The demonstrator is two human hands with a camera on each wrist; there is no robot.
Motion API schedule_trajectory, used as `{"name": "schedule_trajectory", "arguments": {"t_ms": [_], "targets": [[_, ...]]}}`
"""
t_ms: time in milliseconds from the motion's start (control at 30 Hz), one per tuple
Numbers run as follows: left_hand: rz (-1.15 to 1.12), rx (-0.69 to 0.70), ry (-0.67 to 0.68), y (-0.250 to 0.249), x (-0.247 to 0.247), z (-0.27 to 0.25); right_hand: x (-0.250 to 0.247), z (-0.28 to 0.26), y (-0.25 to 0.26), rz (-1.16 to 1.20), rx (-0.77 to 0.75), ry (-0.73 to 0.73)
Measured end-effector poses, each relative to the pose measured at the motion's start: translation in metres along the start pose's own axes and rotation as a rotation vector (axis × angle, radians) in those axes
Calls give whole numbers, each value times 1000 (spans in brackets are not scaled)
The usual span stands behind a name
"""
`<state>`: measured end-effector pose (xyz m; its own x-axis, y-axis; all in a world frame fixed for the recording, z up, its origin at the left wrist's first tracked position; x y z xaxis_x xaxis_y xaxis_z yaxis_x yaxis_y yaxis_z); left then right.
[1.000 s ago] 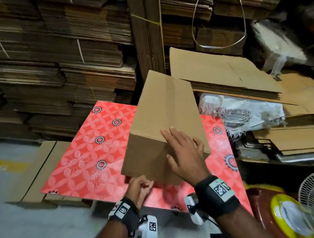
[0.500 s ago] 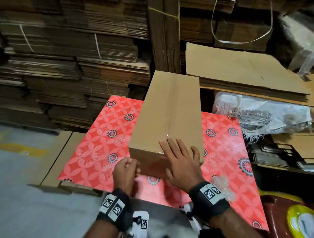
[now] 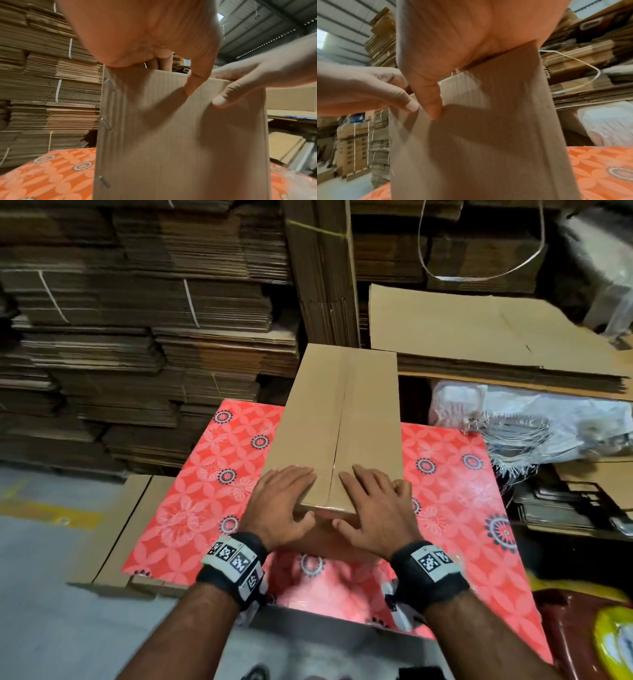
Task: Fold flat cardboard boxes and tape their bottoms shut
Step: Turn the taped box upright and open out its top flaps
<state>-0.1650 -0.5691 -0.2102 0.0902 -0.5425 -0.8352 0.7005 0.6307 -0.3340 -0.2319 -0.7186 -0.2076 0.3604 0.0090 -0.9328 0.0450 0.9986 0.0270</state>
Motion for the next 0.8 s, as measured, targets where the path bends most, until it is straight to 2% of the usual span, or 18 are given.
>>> {"name": "schedule_trajectory", "arguments": {"t_ms": [133, 300, 500, 667, 800], "targets": [[11, -17, 63, 6, 6, 4, 0, 1, 1, -16, 13, 10], [74, -10, 62, 1, 7, 6, -1, 0, 0, 6, 22, -39], [39, 8, 56, 3, 6, 0, 1, -1, -1, 5, 13, -33], [-58, -77, 98, 8, 5, 3, -6, 6, 0, 170, 63, -28], [-208, -150, 90, 15, 3, 7, -13, 19, 31, 285, -116, -1]]}}
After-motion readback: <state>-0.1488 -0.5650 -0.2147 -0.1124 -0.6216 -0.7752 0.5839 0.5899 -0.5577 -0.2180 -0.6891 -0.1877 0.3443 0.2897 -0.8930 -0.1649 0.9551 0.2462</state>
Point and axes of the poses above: each hand's wrist, its own z-axis towards the middle knuckle, its own x-axis out of the palm, y = z × x, the point moved 9 cm from there along z, towards the middle knuckle, and after that the axes turned 14 degrees about -y, right-handed, at the moved point
